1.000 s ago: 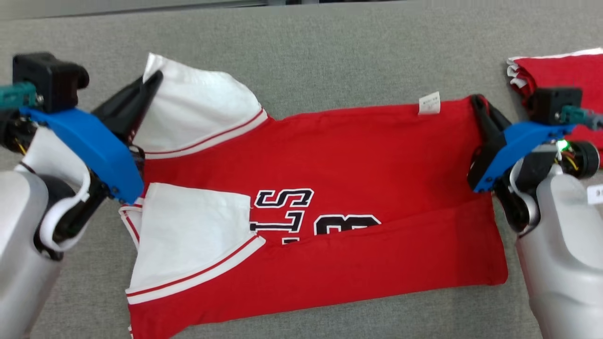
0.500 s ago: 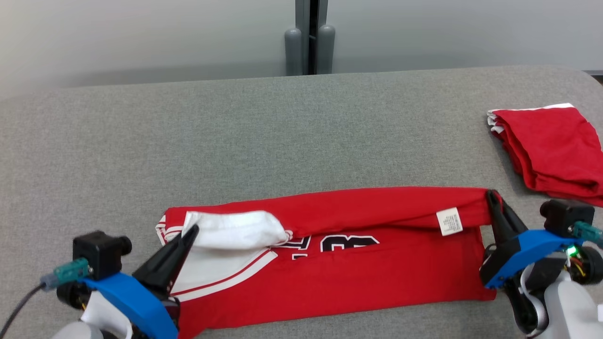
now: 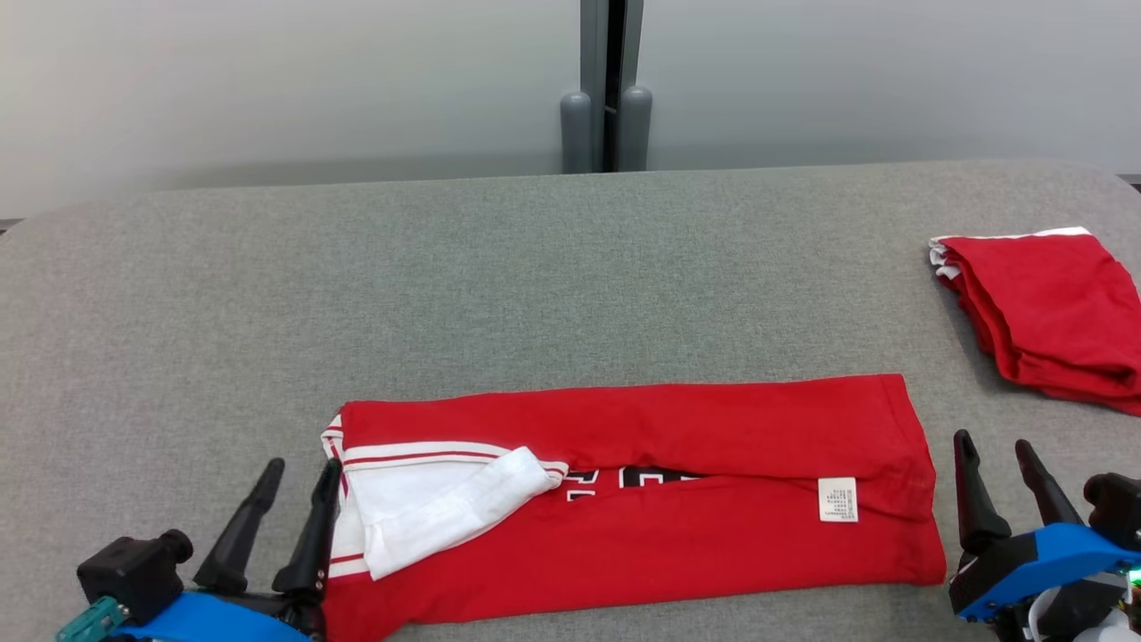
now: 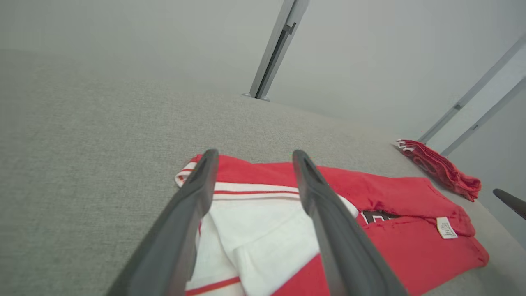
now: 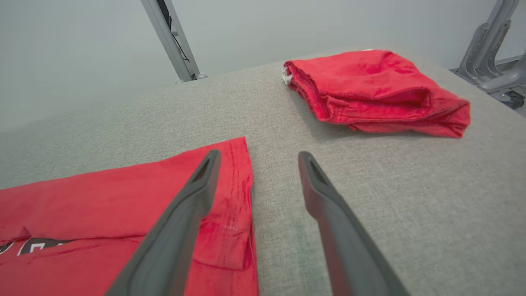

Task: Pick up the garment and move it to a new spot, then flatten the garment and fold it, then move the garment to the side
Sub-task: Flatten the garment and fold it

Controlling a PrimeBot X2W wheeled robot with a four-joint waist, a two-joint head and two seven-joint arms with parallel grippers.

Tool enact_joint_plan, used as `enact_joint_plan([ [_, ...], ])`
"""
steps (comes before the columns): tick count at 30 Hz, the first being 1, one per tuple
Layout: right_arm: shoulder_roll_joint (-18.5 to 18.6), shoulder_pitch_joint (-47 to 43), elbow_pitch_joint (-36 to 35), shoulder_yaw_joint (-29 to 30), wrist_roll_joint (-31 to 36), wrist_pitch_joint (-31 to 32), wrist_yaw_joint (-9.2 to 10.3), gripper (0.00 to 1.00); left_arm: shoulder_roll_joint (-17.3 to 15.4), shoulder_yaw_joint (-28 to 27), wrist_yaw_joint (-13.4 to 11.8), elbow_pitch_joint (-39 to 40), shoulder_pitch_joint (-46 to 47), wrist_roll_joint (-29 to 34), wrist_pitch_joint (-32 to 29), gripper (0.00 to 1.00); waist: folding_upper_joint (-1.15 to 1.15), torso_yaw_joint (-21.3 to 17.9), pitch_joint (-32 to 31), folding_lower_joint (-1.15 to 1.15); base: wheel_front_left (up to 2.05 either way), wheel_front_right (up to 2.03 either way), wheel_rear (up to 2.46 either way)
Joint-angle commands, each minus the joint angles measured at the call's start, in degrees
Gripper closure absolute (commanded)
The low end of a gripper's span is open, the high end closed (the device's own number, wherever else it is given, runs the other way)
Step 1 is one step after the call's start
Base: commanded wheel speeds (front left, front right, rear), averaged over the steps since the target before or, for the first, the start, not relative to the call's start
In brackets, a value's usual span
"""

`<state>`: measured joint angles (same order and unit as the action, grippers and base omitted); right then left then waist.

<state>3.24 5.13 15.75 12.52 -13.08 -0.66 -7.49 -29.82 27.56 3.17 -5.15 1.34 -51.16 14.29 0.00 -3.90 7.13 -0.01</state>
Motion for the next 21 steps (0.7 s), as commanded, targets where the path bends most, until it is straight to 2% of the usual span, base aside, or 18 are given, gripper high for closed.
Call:
enact_joint_plan([
  [1, -0.24, -0.85, -0.36, 0.19, 0.35, -0.2, 0.0, 0.0, 0.3, -0.81, -0.43, 0.15, -0.31, 0.76, 0.34, 0.0, 0.0, 0.08, -0.1, 0.01, 0.0, 0.0, 0.0],
  [6, -0.39, 0.02, 0.55, -0.06, 0.51, 0.28, 0.0, 0.0, 3.05, -4.41, -3.12, 0.8, -0.3, 5.22, 0.92, 0.0, 0.0, 0.86, -0.48, 0.01, 0.0, 0.0, 0.0],
  [11, -0.33, 2.92, 5.69, -0.86, 2.45, 2.18, 0.0, 0.0, 6.19, -7.03, -5.09, 0.52, 0.51, 8.89, 0.93, 0.0, 0.0, 1.8, 0.02, 0.01, 0.0, 0.0, 0.0],
  [19, -0.32, 6.87, 16.39, -0.62, 4.73, 2.86, 0.0, 0.01, 8.13, -9.67, -5.6, -1.05, 0.16, 12.05, 0.95, 0.0, 0.0, 3.52, 1.47, 0.01, 0.0, 0.0, 0.0],
  [20, -0.34, 7.2, 17.53, -0.97, 4.13, 2.79, 0.0, 0.25, 8.29, -9.84, -5.54, -1.18, 0.04, 12.24, 0.95, 0.0, 0.0, 3.61, 1.57, 0.01, 0.0, 0.0, 0.0],
  [21, -0.37, 7.44, 18.54, -1.63, 3.61, 2.75, -0.01, 0.56, 8.53, -10.01, -5.41, -1.27, -0.07, 12.55, 0.95, 0.0, 0.0, 3.67, 1.64, 0.01, 0.0, 0.0, 0.0],
])
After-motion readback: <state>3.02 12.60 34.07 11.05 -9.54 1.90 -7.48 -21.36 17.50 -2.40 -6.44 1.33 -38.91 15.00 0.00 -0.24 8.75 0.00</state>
